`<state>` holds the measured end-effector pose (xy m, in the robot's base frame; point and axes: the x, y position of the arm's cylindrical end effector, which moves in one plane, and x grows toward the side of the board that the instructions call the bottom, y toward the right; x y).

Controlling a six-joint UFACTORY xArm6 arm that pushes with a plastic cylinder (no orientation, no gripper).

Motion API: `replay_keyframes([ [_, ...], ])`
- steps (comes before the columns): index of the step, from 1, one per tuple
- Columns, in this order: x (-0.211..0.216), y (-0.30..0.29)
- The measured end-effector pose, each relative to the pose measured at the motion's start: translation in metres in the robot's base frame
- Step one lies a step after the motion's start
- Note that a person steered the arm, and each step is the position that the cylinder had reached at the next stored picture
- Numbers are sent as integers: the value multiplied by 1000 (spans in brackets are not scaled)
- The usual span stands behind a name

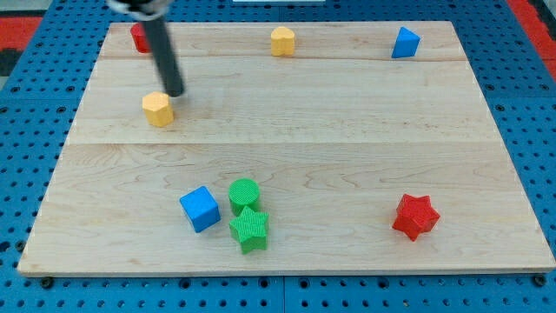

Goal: Keep the blue triangle at the bottom right side of the yellow heart

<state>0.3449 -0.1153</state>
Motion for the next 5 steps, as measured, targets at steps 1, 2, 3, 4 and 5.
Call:
replay_keyframes([
  [1, -18, 81],
  [2, -36, 175],
  [3, -40, 249],
  [4, -47, 348],
  [5, -100, 396],
])
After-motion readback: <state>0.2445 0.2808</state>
